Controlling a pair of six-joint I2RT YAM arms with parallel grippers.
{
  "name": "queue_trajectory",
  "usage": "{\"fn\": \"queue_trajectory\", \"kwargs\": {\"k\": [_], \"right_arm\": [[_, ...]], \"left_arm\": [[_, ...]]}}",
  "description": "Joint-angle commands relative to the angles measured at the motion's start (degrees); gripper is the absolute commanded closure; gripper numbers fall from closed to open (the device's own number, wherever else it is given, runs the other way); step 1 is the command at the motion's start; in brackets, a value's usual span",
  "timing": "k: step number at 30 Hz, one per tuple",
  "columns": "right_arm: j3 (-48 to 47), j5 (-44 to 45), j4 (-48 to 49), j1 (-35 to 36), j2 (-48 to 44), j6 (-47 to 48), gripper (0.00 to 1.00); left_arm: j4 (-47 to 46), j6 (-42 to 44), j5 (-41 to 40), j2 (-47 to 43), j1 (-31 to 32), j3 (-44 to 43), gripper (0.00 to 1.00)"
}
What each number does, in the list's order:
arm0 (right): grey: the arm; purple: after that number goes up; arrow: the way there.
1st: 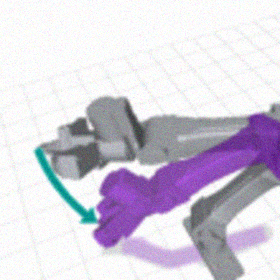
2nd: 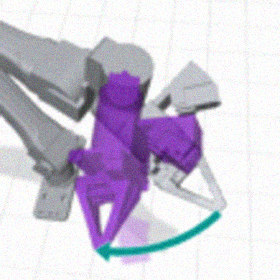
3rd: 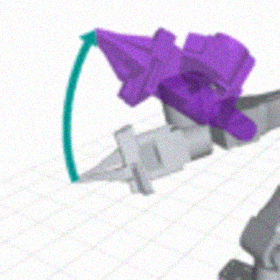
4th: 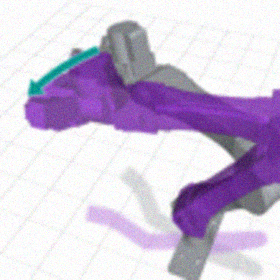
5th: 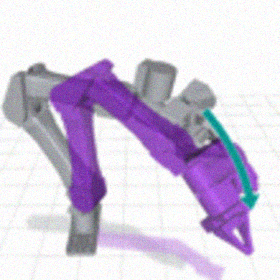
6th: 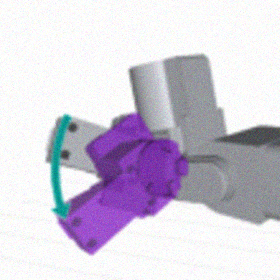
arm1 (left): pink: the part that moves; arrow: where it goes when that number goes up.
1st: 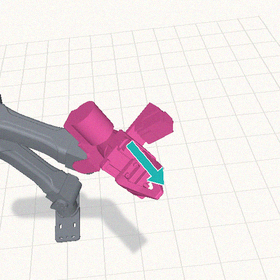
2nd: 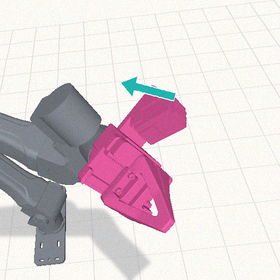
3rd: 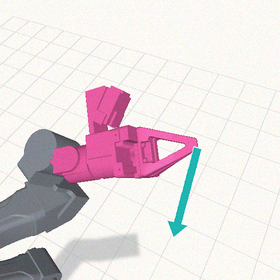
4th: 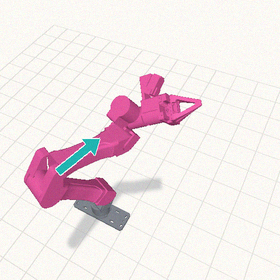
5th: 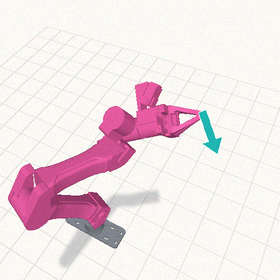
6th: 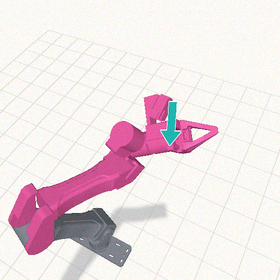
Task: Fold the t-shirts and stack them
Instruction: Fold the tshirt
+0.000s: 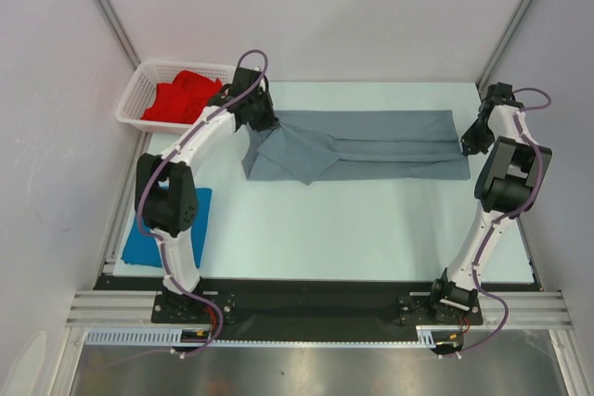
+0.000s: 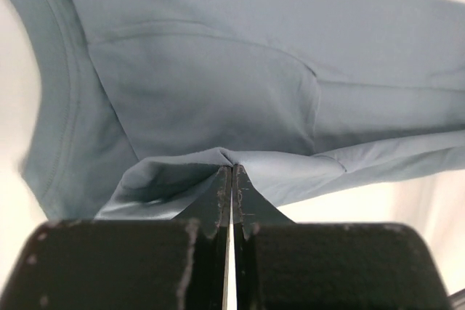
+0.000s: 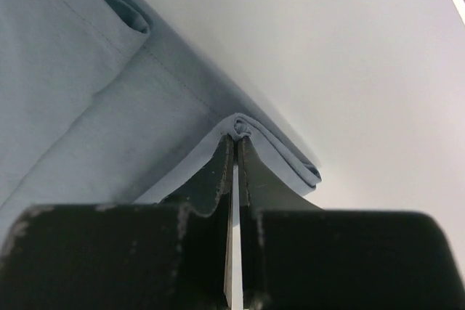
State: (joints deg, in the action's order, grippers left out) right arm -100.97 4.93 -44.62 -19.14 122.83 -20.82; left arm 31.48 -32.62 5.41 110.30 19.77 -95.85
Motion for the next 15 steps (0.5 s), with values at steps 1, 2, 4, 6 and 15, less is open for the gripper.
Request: {"fn": "queue_trajectory", "kwargs": {"k": [1, 2, 4, 6, 15], "right_arm": [[-3.5, 0.9, -0.3, 0.5, 1.1, 1.0, 1.0], [-3.8, 0.9, -0.3, 0.6, 1.4, 1.0, 1.0], [-4.5, 0.5, -0.3, 0.6, 2.1, 1.1, 1.0], [-4.6, 0.1, 0.7, 0.8, 2.2, 1.4, 1.0], [-8.0, -0.4, 0.6, 1.2, 4.2, 1.6, 1.0]], "left_arm": [[0.2, 1.2, 0.0, 0.8, -1.6, -4.2, 1.0], [0.2, 1.2, 0.0, 1.1, -1.8, -4.3, 1.0], [0.3, 1.1, 0.7, 2.1, -2.5, -5.2, 1.0], [0.6, 1.1, 1.3, 3.0, -2.8, -5.8, 1.0], [0.7, 0.9, 1.7, 6.0, -3.4, -9.3, 1.0]]}}
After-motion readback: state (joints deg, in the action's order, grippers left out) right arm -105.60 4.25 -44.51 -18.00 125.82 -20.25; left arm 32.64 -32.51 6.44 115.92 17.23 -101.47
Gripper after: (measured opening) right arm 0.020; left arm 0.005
